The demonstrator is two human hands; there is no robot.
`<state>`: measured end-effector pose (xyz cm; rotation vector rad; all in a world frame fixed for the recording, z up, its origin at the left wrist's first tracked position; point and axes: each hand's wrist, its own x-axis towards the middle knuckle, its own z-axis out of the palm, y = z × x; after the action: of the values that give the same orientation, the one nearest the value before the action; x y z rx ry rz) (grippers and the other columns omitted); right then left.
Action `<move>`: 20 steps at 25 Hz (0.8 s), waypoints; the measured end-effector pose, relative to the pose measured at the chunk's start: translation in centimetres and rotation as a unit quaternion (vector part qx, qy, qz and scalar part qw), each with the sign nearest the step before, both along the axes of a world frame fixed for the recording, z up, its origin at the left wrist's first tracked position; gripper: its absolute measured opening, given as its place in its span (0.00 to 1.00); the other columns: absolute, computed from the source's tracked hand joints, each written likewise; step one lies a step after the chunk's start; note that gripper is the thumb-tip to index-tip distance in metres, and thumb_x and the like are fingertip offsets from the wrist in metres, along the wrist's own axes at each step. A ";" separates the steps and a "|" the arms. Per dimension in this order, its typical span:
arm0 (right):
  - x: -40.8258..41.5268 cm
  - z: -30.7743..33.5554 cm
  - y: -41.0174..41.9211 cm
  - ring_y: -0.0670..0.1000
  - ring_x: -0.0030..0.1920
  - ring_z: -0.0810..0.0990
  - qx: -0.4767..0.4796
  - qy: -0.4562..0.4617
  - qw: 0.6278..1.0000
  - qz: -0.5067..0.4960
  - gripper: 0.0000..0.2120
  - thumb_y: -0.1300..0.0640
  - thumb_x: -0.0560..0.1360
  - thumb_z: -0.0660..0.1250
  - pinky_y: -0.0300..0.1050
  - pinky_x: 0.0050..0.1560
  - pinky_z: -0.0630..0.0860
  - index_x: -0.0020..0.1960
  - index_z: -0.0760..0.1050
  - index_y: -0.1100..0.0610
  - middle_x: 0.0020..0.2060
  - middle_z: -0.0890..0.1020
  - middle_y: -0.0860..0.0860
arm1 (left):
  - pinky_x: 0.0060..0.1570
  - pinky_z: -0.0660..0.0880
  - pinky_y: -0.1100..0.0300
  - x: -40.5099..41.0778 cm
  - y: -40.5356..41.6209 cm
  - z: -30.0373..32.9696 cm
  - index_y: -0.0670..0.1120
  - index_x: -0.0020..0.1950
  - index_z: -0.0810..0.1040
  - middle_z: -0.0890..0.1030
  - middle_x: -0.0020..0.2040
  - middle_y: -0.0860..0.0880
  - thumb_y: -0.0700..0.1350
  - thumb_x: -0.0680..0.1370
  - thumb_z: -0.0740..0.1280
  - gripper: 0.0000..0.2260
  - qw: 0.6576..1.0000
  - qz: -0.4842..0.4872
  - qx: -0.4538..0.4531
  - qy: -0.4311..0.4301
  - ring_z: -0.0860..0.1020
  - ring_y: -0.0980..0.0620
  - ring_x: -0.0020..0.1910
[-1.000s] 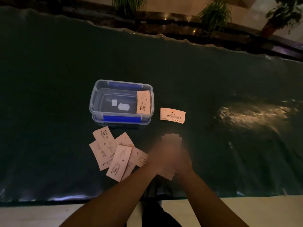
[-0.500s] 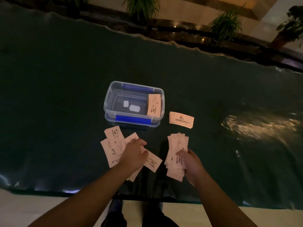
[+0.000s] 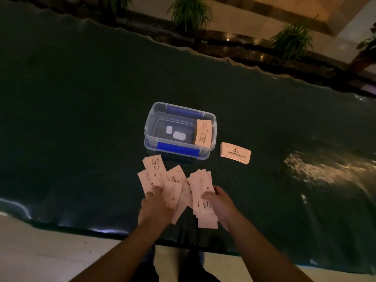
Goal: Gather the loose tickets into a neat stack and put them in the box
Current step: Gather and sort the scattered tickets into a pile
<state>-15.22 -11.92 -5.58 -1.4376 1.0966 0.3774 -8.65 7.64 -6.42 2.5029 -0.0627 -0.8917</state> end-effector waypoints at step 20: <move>-2.3 -0.6 0.3 0.58 0.59 0.85 0.035 -0.013 0.999 -0.013 0.21 0.58 0.82 0.67 0.63 0.58 0.83 0.71 0.68 0.43 0.64 0.83 0.52 | 0.69 0.74 0.44 -3.1 -7.0 2.2 0.51 0.76 0.69 0.77 0.70 0.47 0.49 0.84 0.63 0.19 0.960 0.100 -0.204 0.166 0.77 0.47 0.67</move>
<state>-17.48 -11.58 -6.18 -1.3611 1.0707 0.3737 -11.78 0.64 -4.26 1.9186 0.1052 -1.0776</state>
